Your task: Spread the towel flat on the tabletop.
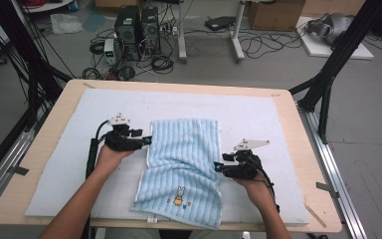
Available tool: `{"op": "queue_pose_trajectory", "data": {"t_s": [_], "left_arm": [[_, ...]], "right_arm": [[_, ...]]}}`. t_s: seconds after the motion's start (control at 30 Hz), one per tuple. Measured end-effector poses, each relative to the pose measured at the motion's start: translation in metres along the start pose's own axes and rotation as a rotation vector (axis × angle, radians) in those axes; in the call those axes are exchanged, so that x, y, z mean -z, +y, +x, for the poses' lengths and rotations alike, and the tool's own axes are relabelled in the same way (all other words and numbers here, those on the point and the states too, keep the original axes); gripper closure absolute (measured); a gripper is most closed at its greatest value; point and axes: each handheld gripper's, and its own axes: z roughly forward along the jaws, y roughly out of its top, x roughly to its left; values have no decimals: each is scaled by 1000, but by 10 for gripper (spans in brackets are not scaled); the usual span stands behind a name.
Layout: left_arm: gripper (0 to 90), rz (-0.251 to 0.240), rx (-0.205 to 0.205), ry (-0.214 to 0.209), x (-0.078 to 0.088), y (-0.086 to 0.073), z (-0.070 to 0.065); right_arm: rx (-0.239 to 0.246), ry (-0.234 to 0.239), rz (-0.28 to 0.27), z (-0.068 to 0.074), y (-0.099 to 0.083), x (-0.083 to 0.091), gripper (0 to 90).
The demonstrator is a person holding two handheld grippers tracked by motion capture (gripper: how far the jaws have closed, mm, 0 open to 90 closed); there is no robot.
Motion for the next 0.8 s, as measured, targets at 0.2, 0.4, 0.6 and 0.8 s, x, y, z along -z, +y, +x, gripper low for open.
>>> {"op": "queue_pose_trajectory", "data": {"t_s": [0.2, 0.4, 0.6, 0.8], "left_arm": [[423, 16, 26, 58, -29, 20, 13], [440, 51, -10, 115, -56, 25, 16], [465, 115, -71, 169, -69, 18, 16], [857, 135, -194, 160, -75, 18, 6]], "right_arm": [[-15, -32, -29, -6, 0, 4, 435], [-5, -34, -15, -6, -1, 3, 432], [-7, -39, -21, -9, -3, 5, 433], [-3, -32, -15, -9, -3, 3, 432]]}}
